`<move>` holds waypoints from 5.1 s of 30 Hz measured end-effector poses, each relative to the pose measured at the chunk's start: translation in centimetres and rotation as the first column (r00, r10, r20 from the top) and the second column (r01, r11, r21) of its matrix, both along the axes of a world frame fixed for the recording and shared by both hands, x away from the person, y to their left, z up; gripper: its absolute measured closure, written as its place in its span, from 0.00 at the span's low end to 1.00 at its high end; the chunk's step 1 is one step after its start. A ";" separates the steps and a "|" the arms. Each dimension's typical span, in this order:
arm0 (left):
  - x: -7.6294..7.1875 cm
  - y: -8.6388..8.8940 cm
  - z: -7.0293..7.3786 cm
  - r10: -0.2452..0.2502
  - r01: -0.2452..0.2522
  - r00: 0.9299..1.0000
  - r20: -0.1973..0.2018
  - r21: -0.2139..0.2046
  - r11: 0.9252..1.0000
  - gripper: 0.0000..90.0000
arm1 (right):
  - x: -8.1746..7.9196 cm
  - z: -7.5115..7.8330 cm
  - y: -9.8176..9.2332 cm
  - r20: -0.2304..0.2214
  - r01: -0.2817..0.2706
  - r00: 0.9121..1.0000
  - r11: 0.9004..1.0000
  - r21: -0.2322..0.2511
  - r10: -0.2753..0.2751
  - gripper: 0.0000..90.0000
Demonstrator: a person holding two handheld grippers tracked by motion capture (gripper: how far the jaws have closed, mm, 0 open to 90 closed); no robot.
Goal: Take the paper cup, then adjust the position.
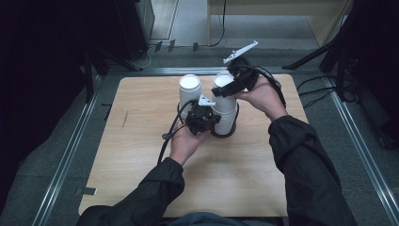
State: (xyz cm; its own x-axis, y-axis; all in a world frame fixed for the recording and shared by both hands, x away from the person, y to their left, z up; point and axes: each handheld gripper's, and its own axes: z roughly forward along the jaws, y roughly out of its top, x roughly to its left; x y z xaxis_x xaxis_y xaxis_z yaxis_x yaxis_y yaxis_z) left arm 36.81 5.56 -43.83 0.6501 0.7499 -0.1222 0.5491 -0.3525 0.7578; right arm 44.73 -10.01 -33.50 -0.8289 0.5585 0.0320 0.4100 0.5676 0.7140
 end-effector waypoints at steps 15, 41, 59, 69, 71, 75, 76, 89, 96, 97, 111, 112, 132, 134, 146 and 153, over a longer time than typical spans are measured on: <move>0.1 0.0 -0.1 -0.019 0.019 1.000 -0.006 -0.005 1.000 1.00 | -0.3 0.8 0.0 0.054 -0.013 0.998 1.000 -0.004 0.013 0.28; 0.2 0.5 -0.4 -0.040 0.039 0.999 -0.029 -0.037 0.999 0.97 | -3.2 9.0 -2.0 0.115 -0.043 0.993 0.998 0.048 0.037 0.28; -1.2 1.9 0.6 -0.172 0.165 0.983 -0.066 -0.096 0.982 0.78 | -7.0 9.0 -4.9 0.088 -0.109 0.990 0.994 -0.003 0.109 0.28; -2.6 3.2 1.3 -0.274 0.270 0.960 -0.055 -0.060 0.961 0.65 | -9.1 6.3 -7.0 0.067 -0.129 0.990 0.992 0.013 0.128 0.28; -2.9 3.4 1.3 -0.296 0.292 0.954 -0.052 -0.071 0.954 0.62 | -9.5 5.7 -7.3 0.064 -0.134 0.989 0.991 0.016 0.133 0.28; -3.2 3.6 1.3 -0.327 0.322 0.944 -0.052 -0.092 0.942 0.53 | -10.1 4.2 -7.5 0.054 -0.141 0.989 0.990 0.027 0.140 0.28; -3.4 3.7 1.1 -0.344 0.340 0.938 -0.042 -0.080 0.937 0.52 | -10.2 3.8 -7.5 0.054 -0.144 0.988 0.989 0.028 0.143 0.28; -4.2 4.7 -0.9 -0.372 0.370 0.928 -0.028 -0.055 0.927 0.43 | -11.1 -2.9 -8.0 0.020 -0.155 0.988 0.986 0.055 0.154 0.28; -4.7 4.9 -1.2 -0.393 0.392 0.920 -0.008 -0.044 0.919 0.44 | -11.4 -6.3 -8.1 0.002 -0.148 0.989 0.982 0.116 0.149 0.28; -4.8 4.9 -1.2 -0.407 0.407 0.913 -0.001 -0.035 0.913 0.44 | -11.4 -7.5 -8.0 -0.006 -0.140 0.990 0.981 0.132 0.143 0.28; -4.6 6.1 -2.9 -0.411 0.408 0.911 -0.037 -0.068 0.910 0.36 | -10.9 -11.1 -7.4 -0.020 -0.164 0.986 0.979 0.122 0.168 0.28; -4.5 6.2 -2.9 -0.406 0.404 0.913 -0.035 -0.065 0.913 0.36 | -10.9 -11.2 -7.3 -0.023 -0.163 0.986 0.979 0.121 0.167 0.28; -4.1 6.6 -4.0 -0.449 0.440 0.888 -0.099 -0.099 0.893 0.10 | -11.5 -12.0 -5.9 -0.032 -0.181 0.982 0.974 0.134 0.187 0.28; -4.0 6.7 -4.1 -0.451 0.443 0.887 -0.105 -0.090 0.892 0.10 | -11.5 -11.9 -5.7 -0.031 -0.181 0.982 0.973 0.141 0.187 0.28; -3.7 6.6 -3.9 -0.445 0.432 0.889 -0.106 -0.126 0.893 0.00 | -11.4 -12.5 -4.8 -0.029 -0.198 0.978 0.967 0.160 0.205 0.28; -4.0 5.5 -4.4 -0.492 0.482 0.864 -0.109 -0.111 0.869 0.00 | -11.5 -12.4 -4.2 -0.025 -0.223 0.973 0.956 0.189 0.231 0.28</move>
